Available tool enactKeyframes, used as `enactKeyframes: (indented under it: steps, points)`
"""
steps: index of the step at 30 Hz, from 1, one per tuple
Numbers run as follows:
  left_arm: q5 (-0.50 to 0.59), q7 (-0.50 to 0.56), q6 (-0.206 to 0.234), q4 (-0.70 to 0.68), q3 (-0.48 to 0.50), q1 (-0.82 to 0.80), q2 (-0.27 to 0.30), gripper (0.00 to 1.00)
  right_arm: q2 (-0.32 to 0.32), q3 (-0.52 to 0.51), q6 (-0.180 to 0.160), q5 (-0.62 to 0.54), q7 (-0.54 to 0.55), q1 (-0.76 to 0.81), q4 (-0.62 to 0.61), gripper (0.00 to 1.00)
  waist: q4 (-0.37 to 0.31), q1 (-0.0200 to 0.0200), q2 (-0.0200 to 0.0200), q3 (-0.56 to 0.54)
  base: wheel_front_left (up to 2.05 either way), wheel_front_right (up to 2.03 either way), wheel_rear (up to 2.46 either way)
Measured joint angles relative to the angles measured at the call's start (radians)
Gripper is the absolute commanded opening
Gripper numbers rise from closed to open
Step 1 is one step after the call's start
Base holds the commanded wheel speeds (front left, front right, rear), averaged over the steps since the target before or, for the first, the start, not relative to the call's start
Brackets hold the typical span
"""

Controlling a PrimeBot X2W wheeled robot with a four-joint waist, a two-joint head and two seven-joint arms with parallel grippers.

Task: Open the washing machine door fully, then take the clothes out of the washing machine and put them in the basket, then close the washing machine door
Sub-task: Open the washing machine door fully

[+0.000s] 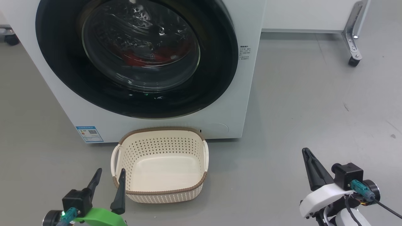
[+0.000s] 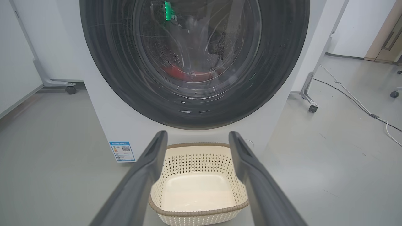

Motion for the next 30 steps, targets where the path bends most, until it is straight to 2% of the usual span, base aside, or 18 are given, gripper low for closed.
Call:
enactKeyframes:
  steps: [9,13,20,30]
  points:
    - [0.001,0.000,0.000,-0.026,0.001,-0.035,-0.001,1.00,0.022,-0.029,0.023,0.026,0.000,-0.014,-0.005,0.00,0.003,0.0000,0.0000,0.030,0.00,0.00,0.00]
    - [0.006,0.000,0.000,-0.041,0.001,-0.042,-0.001,1.00,0.053,-0.068,0.045,0.126,0.000,-0.042,-0.006,0.00,0.005,0.0000,0.0000,0.053,0.00,0.00,0.00]
    - [0.021,0.000,0.000,-0.070,0.000,-0.085,-0.010,1.00,0.078,-0.147,0.070,0.382,0.007,-0.109,0.019,0.00,0.012,0.0000,0.0000,0.104,0.00,0.00,0.00]
    - [0.033,0.000,0.000,-0.097,-0.002,-0.134,-0.016,1.00,0.079,-0.247,0.079,0.759,0.130,-0.291,0.037,0.00,0.027,0.0000,0.0000,0.187,0.00,0.00,0.00]
